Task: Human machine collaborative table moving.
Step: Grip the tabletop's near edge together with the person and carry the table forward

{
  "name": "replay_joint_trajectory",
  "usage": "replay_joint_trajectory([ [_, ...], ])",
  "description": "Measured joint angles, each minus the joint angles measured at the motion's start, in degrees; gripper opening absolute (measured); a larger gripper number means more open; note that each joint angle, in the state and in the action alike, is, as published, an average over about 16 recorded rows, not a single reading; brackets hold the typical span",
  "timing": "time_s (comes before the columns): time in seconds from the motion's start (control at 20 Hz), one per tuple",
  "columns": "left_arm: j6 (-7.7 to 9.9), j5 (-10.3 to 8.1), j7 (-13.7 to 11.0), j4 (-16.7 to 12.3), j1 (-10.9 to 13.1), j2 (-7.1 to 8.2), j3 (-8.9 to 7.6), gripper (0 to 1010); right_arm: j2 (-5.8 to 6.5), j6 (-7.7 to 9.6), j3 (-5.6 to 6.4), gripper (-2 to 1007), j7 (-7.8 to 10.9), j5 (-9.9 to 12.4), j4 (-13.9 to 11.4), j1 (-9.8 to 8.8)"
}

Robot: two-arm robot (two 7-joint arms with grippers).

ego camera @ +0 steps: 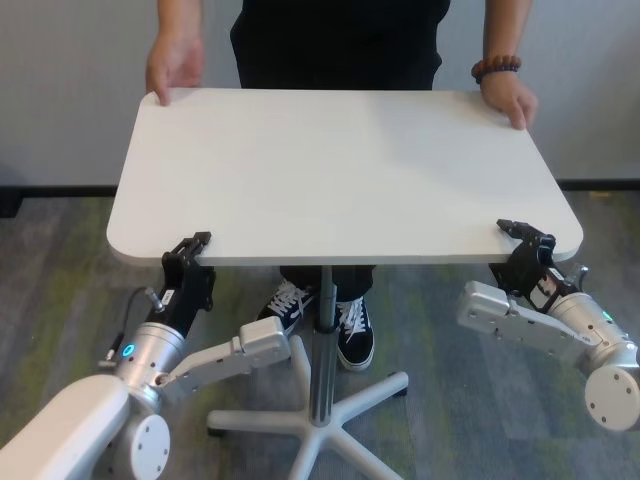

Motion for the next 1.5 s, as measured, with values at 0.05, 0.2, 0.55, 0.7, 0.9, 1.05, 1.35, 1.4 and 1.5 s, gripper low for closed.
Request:
replay_joint_trajectory([
  [0.05, 0.03, 0.0, 0.1, 0.3, -0.2, -0.17, 0.07, 286, -0.04, -0.16, -0.1, 339, -0.1, 0.0, 0.4, 0.3],
  [0.2, 0.01, -0.07, 0.4, 1.2, -1.0, -0.71, 0.28, 286, -0.13, -0.62, -0.42, 339, -0.38, 0.1, 1.3, 1.16],
  [0.55, -0.38, -0.47, 1.1, 3.4, -2.8, -1.84, 0.6, 287, -0.37, -1.48, -1.29, 338, -0.71, 0.1, 3.0, 2.9],
  [0.7, -0.67, -0.72, 1.3, 4.5, -3.7, -2.25, 0.69, 287, -0.52, -1.69, -1.67, 338, -0.84, 0.0, 3.8, 3.54],
  [0.9, -1.07, -1.0, 1.8, 5.9, -4.7, -2.66, 0.82, 287, -0.75, -1.88, -2.14, 338, -1.02, 0.0, 4.7, 4.23],
  [1.05, -1.33, -1.13, 2.1, 7.0, -5.5, -2.95, 0.96, 287, -0.99, -2.01, -2.5, 338, -1.22, 0.0, 5.5, 4.75],
  [1.35, -1.76, -1.13, 3.0, 9.5, -7.1, -3.61, 1.46, 287, -1.57, -2.23, -3.14, 338, -1.68, -0.1, 7.4, 5.82],
  [1.4, -1.82, -1.11, 3.2, 10.0, -7.3, -3.74, 1.57, 287, -1.66, -2.27, -3.24, 338, -1.77, -0.1, 7.7, 5.99],
  [1.5, -1.95, -1.07, 3.5, 11.0, -7.9, -4.01, 1.79, 287, -1.87, -2.37, -3.44, 338, -1.94, -0.1, 8.4, 6.34],
])
